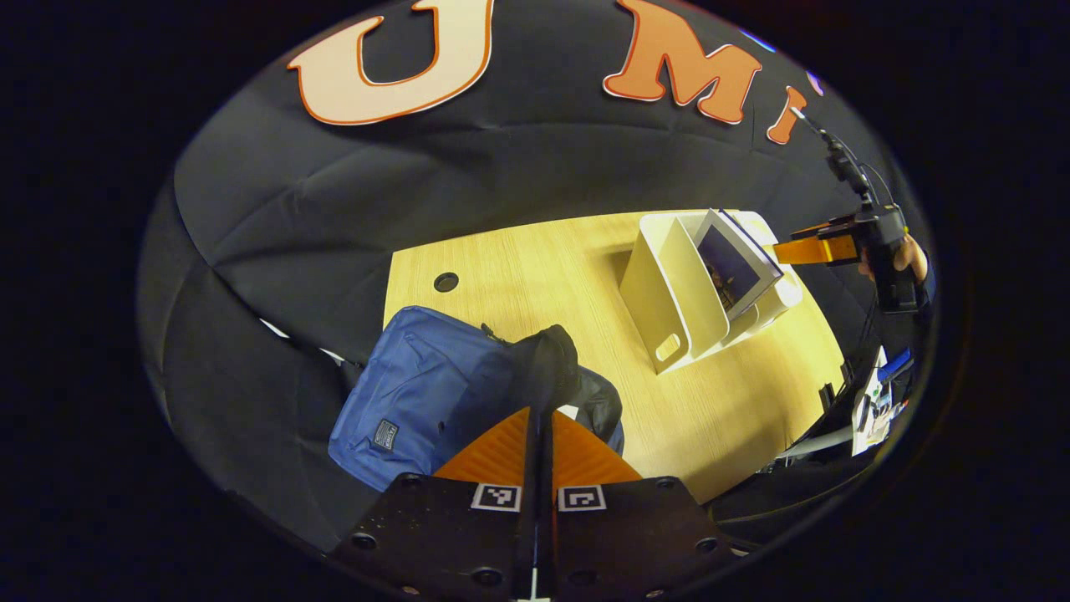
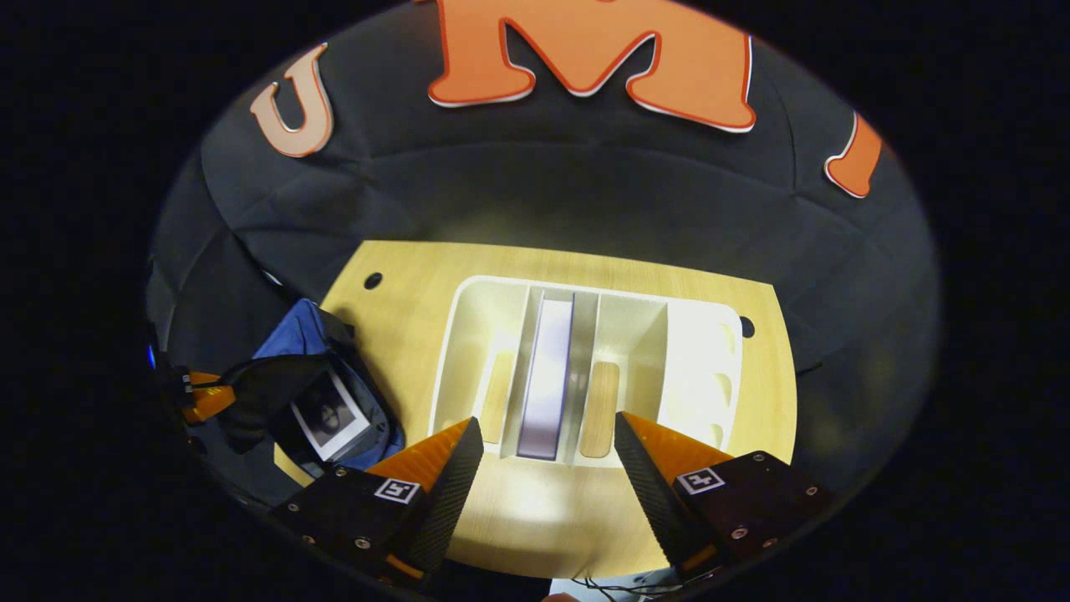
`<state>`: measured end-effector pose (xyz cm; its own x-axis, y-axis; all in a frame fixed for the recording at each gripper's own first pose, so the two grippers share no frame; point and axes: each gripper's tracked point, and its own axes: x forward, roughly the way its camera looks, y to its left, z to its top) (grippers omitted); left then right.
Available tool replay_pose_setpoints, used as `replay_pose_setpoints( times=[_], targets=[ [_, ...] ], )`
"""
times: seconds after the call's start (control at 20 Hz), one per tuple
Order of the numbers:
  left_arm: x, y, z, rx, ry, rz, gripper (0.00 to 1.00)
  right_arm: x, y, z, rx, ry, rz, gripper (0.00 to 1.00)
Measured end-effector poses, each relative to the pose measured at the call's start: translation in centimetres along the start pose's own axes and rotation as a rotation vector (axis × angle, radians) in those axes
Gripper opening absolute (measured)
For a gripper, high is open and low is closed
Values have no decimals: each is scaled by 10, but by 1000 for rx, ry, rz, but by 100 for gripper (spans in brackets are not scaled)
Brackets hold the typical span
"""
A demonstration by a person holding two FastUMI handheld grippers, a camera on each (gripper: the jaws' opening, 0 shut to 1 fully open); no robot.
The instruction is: Open the schoolbag, grab two books from the bookshelf and put them into the schoolbag.
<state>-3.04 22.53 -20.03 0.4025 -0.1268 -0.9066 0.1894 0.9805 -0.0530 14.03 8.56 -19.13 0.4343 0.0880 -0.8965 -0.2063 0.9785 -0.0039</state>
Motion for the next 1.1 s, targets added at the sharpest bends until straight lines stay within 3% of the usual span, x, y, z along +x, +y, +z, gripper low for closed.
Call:
replay_pose_setpoints(
  times=[0.15, 0.2, 0.25, 0.4, 0.6, 0.8, 1.0, 1.1],
  targets=[
    [-3, -1, 0, 2, -4, 2, 2, 27, 6, 0, 13, 81, 18, 95],
    [-4, -1, -1, -1, -2, 0, 2, 35, 7, -1, 5, 114, 19, 100],
    [-5, -2, -2, -2, 0, -3, 2, 45, 8, -3, -13, 154, 23, 95],
    [-6, -3, -4, -10, -3, -6, 2, 68, 13, -13, -47, 258, 12, 95],
    [-7, -4, -4, -21, -8, -17, 2, 92, 13, -10, -2, 335, 9, 93],
    [-9, -2, -7, -31, -10, -23, 2, 102, 16, -16, -6, 390, -4, 85],
    [-8, -3, -8, -32, -8, -33, 2, 113, 10, -22, -19, 413, -51, 65],
    [-8, -2, -7, -30, -8, -31, 2, 114, 7, -24, -5, 431, -66, 47]
  ],
)
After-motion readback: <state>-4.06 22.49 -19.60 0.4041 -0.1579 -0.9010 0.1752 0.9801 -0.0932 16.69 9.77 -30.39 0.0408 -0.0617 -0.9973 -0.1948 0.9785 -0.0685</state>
